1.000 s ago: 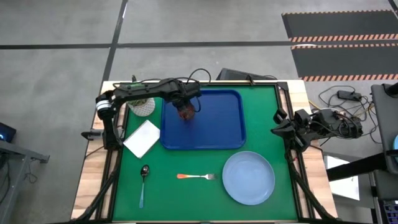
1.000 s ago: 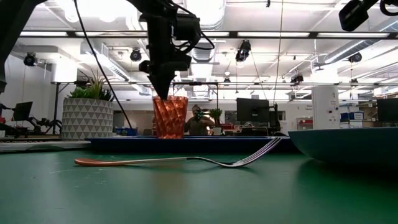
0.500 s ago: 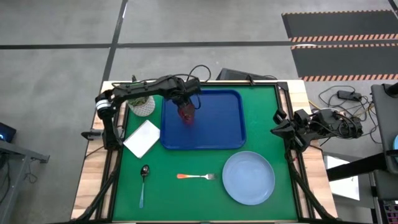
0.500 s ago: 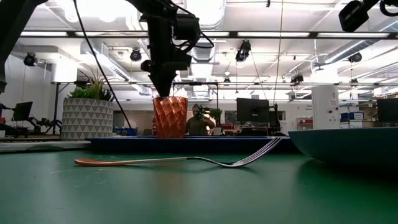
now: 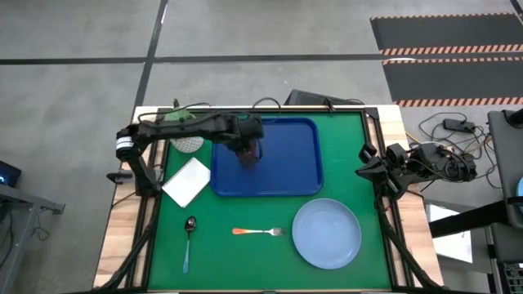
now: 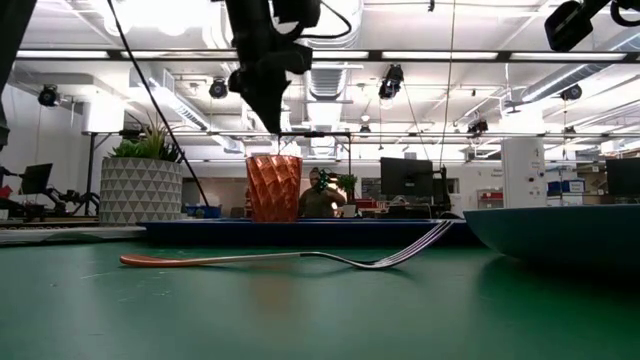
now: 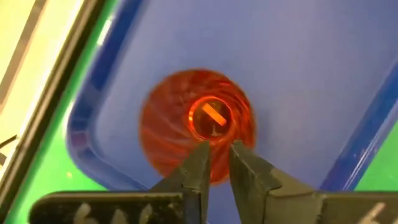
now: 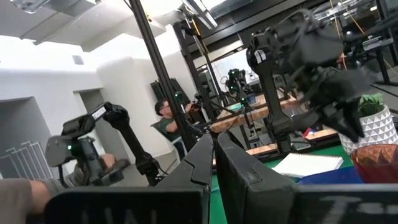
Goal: Pick and place plate/cup/fork/spoon on tray
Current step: Put the red cup on the top left of the blue tray
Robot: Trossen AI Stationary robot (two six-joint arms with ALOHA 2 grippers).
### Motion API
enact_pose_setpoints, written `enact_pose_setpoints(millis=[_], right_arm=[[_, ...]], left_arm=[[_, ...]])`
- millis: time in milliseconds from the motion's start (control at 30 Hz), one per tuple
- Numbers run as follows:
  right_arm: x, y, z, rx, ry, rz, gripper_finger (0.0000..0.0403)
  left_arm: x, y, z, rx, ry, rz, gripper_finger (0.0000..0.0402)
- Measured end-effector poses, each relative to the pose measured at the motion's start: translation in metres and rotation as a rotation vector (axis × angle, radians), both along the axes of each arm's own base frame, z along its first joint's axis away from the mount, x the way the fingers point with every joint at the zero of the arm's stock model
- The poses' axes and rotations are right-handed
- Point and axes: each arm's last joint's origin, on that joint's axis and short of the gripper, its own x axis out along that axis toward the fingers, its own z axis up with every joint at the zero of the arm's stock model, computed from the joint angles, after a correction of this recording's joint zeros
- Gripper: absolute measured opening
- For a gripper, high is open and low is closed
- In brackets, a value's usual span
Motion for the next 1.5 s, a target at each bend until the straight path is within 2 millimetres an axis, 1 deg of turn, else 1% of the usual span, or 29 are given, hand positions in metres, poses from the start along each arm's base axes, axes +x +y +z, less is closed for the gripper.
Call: enact_pose_setpoints(millis=[133,267,400,500,833,1200,1300,1367,1433,1500], right_arm=[[0.000,0.000,0.000,0.000,0.000,0.000,0.0009],[0.000,0.000,0.000,-0.001,0.000,-0.001,0.0009],[0.000,0.000,0.000,-0.001,0.000,-0.001,0.0009],[0.000,0.000,0.000,-0.003,0.000,-0.001,0.0009],[0.000,0.000,-0.002,-0.006,0.015,-0.001,0.0009],[0.001,0.000,-0.002,-0.004,0.021,0.000,0.0009],[0.001,0.000,-0.002,-0.004,0.022,-0.001,0.0009],[0.001,0.000,-0.002,-0.006,0.022,-0.001,0.0009],[0.001,0.000,-0.002,-0.007,0.024,-0.002,0.0009],[0.001,0.000,-0.003,-0.008,0.025,-0.002,0.0009]], left_arm=[[0.004,-0.002,-0.022,0.005,-0.013,-0.008,0.0007],[0.005,0.004,-0.037,0.028,-0.029,0.014,0.0003],[0.001,0.012,-0.047,0.125,0.004,0.071,0.0003],[-0.003,0.019,-0.050,0.181,0.029,0.109,0.0003],[-0.013,0.046,-0.050,0.260,0.064,0.202,0.0003],[-0.027,0.075,-0.048,0.401,0.161,0.273,0.0003],[-0.028,0.076,-0.042,0.404,0.148,0.280,0.0003],[-0.028,0.072,-0.032,0.405,0.108,0.280,0.0003],[-0.026,0.065,-0.021,0.391,0.049,0.259,0.0003],[-0.024,0.053,-0.013,0.343,-0.012,0.209,0.0003]])
